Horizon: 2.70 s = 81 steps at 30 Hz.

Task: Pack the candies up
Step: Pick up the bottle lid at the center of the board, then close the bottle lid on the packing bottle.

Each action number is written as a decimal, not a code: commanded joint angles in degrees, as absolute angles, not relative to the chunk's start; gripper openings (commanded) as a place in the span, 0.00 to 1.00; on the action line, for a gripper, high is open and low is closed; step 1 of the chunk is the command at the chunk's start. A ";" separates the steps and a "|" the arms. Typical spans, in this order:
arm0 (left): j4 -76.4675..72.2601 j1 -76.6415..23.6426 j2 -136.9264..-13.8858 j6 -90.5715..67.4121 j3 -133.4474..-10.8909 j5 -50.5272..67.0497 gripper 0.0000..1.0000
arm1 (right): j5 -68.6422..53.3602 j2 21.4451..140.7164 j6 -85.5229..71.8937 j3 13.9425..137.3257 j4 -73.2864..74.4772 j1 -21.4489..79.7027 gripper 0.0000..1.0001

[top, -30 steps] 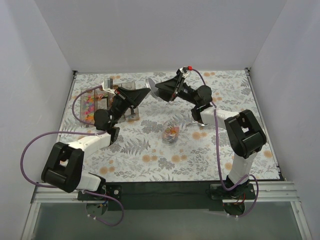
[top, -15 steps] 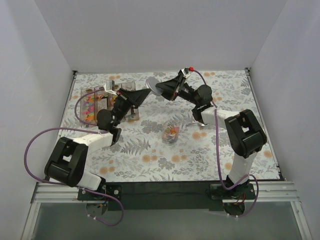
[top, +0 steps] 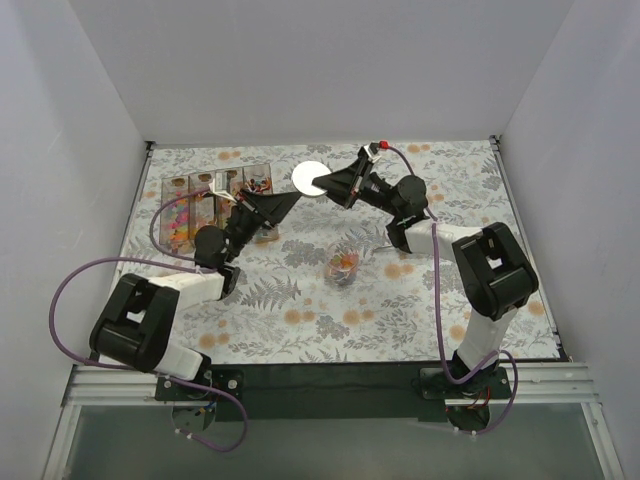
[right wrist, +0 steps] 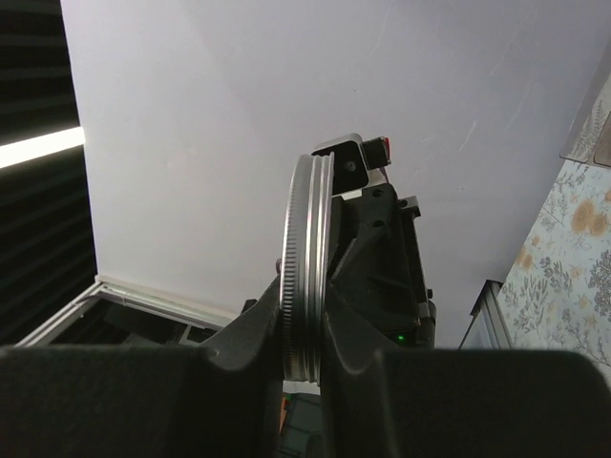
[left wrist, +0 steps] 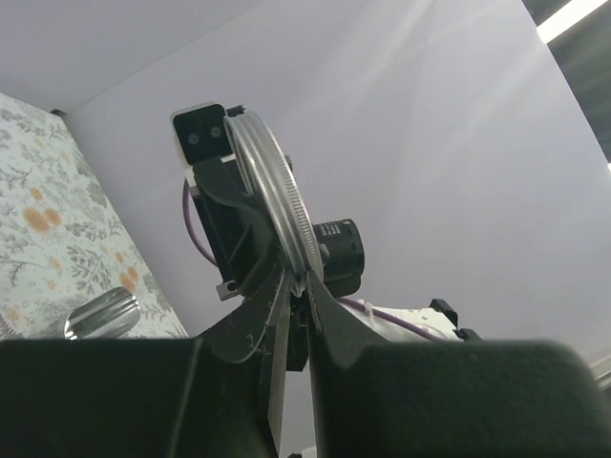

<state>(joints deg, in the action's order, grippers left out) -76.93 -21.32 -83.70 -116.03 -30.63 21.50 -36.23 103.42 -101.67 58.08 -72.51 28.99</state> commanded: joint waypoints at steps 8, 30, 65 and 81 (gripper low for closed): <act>-88.01 -18.99 -71.49 -139.85 -22.68 27.24 0.38 | -39.98 96.51 -99.41 51.78 -97.12 27.16 0.05; -2.46 -29.26 -66.35 -94.04 -41.13 32.17 0.61 | -52.73 84.72 -81.92 21.79 -83.24 21.89 0.03; -4.22 -31.29 -80.24 -88.51 -44.73 23.56 0.56 | -49.22 98.17 -67.77 36.48 -54.67 21.71 0.04; -1.41 -31.55 -85.69 -84.99 -50.18 24.08 0.47 | -48.16 96.59 -62.76 36.12 -45.53 20.48 0.09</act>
<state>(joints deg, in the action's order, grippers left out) -2.04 -31.11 -85.82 -86.89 -48.16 24.01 -48.77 97.91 -65.87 35.42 -48.45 20.97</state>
